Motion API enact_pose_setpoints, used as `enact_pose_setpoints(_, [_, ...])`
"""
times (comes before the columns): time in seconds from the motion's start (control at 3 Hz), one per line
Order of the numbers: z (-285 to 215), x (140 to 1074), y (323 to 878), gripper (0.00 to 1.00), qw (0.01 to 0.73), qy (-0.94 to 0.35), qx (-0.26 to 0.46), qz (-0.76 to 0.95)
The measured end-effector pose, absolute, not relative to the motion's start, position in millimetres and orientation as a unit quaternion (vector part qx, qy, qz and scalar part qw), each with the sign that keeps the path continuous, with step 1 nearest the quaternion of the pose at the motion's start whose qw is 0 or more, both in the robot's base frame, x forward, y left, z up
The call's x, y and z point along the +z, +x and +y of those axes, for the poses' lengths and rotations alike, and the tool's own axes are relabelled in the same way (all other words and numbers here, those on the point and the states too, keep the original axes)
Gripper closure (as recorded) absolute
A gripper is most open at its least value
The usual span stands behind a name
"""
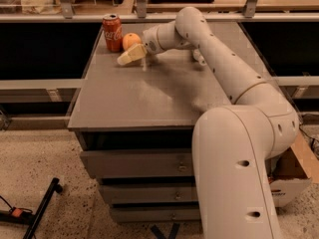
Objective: Move orange near coke can
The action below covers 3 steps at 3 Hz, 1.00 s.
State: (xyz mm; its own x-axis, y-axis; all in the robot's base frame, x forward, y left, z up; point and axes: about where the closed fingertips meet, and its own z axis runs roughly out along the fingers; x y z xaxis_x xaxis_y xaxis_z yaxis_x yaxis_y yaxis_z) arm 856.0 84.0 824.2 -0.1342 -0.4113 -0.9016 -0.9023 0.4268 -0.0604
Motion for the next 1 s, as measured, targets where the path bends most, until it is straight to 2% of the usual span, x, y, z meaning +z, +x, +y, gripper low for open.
enact_pose_setpoints(1.0, [74,862,837,0.0,0.479,-0.461,0.238,0.708])
